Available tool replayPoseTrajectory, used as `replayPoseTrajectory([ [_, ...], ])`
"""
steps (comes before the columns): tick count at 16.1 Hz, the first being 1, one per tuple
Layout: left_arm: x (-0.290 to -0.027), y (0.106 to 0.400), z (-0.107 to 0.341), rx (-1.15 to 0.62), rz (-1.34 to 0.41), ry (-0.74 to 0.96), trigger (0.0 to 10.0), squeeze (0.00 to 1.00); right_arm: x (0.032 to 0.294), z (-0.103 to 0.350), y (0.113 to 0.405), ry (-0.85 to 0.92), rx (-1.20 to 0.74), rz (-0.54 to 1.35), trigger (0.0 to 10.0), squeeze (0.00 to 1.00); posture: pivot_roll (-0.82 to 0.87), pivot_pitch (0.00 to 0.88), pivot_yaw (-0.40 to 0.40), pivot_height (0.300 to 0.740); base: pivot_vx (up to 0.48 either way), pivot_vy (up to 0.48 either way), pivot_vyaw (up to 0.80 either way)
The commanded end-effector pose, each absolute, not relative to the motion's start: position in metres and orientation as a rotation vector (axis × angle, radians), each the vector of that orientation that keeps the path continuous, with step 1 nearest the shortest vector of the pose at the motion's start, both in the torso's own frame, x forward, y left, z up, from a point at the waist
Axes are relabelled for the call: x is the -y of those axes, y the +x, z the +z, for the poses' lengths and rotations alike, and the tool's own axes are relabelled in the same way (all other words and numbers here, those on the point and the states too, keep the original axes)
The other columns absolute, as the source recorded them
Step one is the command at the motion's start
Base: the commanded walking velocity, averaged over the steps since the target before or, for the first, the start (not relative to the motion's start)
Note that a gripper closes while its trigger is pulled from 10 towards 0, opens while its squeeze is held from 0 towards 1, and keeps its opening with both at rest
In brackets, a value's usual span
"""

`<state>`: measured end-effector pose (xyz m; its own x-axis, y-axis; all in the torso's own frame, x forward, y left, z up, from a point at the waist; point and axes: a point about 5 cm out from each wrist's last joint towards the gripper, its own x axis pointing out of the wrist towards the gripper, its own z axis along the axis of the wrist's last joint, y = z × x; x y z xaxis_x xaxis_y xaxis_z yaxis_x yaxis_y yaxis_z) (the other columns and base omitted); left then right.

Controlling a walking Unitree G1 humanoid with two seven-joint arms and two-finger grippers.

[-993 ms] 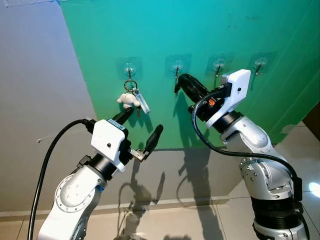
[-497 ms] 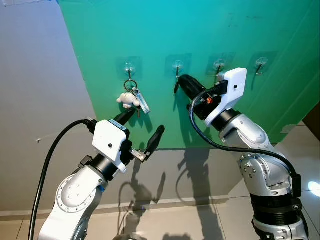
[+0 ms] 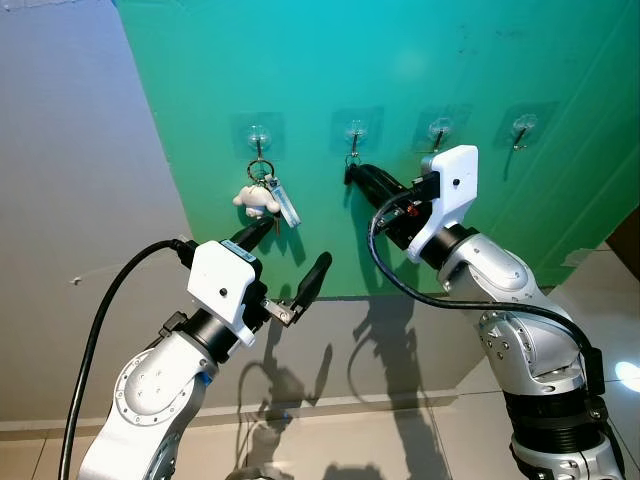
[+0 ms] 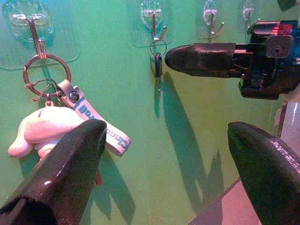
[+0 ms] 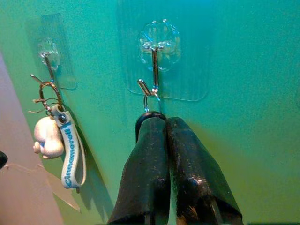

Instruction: Hang keys on a hook

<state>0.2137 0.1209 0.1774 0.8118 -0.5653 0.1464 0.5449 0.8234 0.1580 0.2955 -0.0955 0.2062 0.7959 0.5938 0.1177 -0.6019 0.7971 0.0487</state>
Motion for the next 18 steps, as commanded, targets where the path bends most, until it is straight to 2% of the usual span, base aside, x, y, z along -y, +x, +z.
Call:
replayPoseTrajectory([
  [1, -0.117, 0.212, 0.182, 0.206, -0.617, 0.114, 10.0, 0.00, 0.098, 0.203, 0.296, 0.076, 0.081, 0.628, 10.0, 0.00, 0.05, 0.026, -0.030, 0.740, 0.000, 0.000, 0.00],
  [3, -0.117, 0.212, 0.183, 0.213, -0.623, 0.112, 10.0, 0.00, 0.099, 0.206, 0.296, 0.082, 0.097, 0.614, 10.0, 0.00, 0.05, 0.025, -0.029, 0.740, 0.000, 0.000, 0.00],
  [4, -0.117, 0.212, 0.184, 0.221, -0.628, 0.108, 10.0, 0.00, 0.100, 0.207, 0.296, 0.092, 0.106, 0.611, 10.0, 0.38, 0.05, 0.024, -0.028, 0.740, 0.000, 0.000, 0.00],
  [5, -0.115, 0.211, 0.187, 0.234, -0.643, 0.093, 10.0, 0.00, 0.100, 0.209, 0.297, 0.102, 0.116, 0.607, 10.0, 1.00, 0.05, 0.024, -0.028, 0.740, 0.000, 0.000, 0.00],
  [10, -0.112, 0.209, 0.188, 0.240, -0.684, 0.079, 10.0, 0.00, 0.100, 0.211, 0.297, 0.120, 0.132, 0.605, 10.0, 1.00, 0.04, 0.015, -0.024, 0.740, 0.000, 0.000, 0.00],
  [11, -0.113, 0.210, 0.188, 0.243, -0.674, 0.082, 10.0, 0.00, 0.101, 0.212, 0.295, 0.119, 0.137, 0.601, 10.0, 0.93, 0.04, 0.013, -0.023, 0.740, 0.000, 0.000, 0.00],
  [12, -0.114, 0.210, 0.188, 0.242, -0.670, 0.082, 10.0, 0.00, 0.102, 0.212, 0.293, 0.123, 0.143, 0.599, 10.0, 0.00, 0.04, 0.009, -0.021, 0.740, 0.000, 0.000, 0.00],
  [16, -0.120, 0.208, 0.172, 0.170, -0.612, 0.095, 10.0, 0.00, 0.122, 0.209, 0.266, 0.202, 0.166, 0.579, 10.0, 0.00, 0.04, 0.000, -0.030, 0.740, 0.000, 0.000, 0.00],
  [18, -0.127, 0.210, 0.156, 0.101, -0.557, 0.112, 10.0, 0.00, 0.134, 0.196, 0.252, 0.187, 0.129, 0.545, 10.0, 0.00, 0.03, 0.000, -0.023, 0.740, 0.000, 0.000, 0.00],
])
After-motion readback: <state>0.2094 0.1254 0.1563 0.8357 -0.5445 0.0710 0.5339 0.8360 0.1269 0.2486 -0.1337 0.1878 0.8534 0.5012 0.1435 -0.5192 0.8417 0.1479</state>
